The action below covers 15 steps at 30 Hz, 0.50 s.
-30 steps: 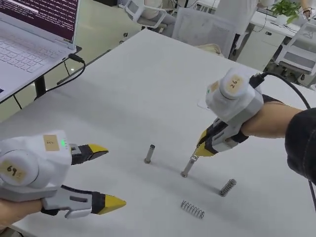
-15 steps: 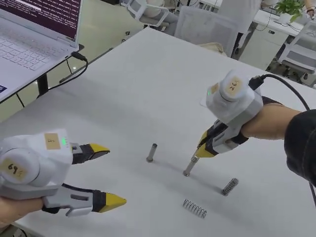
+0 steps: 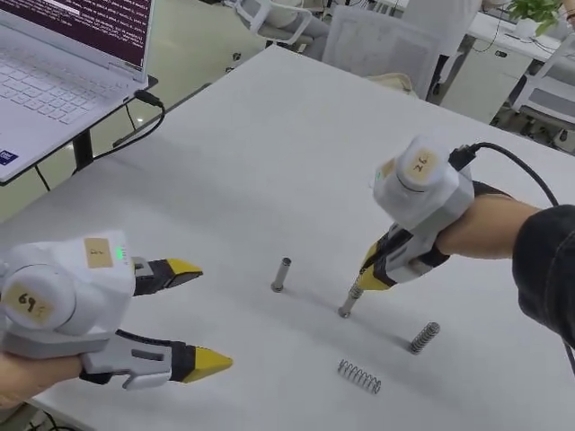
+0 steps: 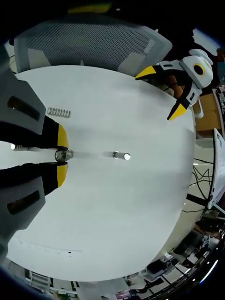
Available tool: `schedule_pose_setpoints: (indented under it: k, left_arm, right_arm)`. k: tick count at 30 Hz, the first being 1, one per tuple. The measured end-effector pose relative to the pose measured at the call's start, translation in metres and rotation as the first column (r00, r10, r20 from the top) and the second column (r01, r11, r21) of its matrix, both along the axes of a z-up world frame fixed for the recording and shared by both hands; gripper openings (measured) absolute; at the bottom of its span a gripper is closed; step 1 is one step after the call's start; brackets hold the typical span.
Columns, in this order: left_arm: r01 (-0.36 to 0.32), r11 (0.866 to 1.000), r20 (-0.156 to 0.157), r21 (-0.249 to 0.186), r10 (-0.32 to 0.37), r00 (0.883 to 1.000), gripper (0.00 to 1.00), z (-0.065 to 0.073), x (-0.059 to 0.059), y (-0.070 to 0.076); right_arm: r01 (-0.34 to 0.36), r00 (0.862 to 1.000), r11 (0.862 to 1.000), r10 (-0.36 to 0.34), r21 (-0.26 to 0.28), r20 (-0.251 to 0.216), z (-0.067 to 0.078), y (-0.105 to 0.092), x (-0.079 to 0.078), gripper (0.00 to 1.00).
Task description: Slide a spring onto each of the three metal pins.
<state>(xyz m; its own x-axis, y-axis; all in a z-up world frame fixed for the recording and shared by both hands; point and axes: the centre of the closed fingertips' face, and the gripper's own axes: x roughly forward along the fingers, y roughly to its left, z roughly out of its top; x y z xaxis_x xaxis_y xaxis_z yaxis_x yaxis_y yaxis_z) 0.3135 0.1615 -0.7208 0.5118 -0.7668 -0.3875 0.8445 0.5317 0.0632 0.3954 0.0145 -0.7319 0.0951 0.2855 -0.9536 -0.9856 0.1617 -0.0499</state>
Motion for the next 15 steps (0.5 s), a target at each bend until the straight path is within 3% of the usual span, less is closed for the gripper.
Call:
schedule_pose_setpoints:
  k: [15]
  left_arm:
    - [0.003, 1.0, -0.007, 0.002, -0.002, 1.0, 0.59, -0.002, 0.001, -0.001]
  right_arm:
    - [-0.005, 1.0, 1.0, 0.005, 0.002, -0.002, -0.021, 0.0, -0.001, 0.08]
